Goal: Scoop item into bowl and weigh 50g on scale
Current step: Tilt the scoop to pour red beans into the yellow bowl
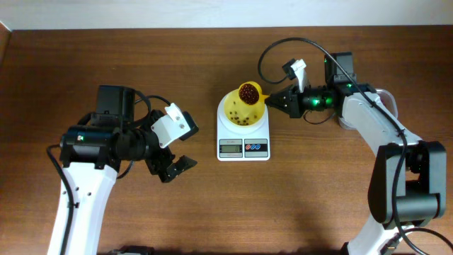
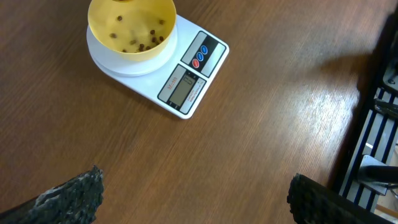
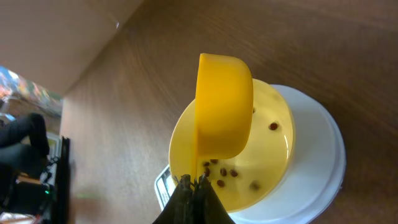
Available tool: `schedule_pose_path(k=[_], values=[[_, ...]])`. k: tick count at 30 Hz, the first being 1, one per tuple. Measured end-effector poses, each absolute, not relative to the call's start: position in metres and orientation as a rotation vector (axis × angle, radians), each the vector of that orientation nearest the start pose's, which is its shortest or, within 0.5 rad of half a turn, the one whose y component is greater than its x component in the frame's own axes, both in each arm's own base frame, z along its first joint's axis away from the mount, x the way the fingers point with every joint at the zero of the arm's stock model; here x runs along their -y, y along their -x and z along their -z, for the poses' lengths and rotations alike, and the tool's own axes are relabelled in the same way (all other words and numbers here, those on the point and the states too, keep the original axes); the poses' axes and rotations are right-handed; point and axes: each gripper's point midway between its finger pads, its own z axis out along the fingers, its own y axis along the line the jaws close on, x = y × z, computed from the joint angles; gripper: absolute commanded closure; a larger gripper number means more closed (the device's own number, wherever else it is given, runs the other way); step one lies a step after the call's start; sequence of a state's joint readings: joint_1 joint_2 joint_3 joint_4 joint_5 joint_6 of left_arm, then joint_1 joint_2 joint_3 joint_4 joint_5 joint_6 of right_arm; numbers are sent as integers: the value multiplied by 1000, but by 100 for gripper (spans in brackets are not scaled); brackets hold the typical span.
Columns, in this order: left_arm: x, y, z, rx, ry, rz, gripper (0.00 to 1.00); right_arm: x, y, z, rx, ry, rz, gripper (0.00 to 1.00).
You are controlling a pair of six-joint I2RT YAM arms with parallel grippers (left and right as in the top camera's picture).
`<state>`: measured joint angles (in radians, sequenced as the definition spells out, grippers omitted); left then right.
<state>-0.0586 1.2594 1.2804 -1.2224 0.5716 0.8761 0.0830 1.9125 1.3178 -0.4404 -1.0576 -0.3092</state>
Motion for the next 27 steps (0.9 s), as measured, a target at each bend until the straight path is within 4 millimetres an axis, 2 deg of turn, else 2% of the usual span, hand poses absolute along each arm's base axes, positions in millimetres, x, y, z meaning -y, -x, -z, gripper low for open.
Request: schedule_pose_path(k=[12,27], values=[[108,-256,-226,-2204,-1268,496,1,-184,-412,-138,-1951,1016,-1088,96],[108,-256,-226,-2204,-1268,496,1,-184,-412,-138,-1818,1169,-986,96]])
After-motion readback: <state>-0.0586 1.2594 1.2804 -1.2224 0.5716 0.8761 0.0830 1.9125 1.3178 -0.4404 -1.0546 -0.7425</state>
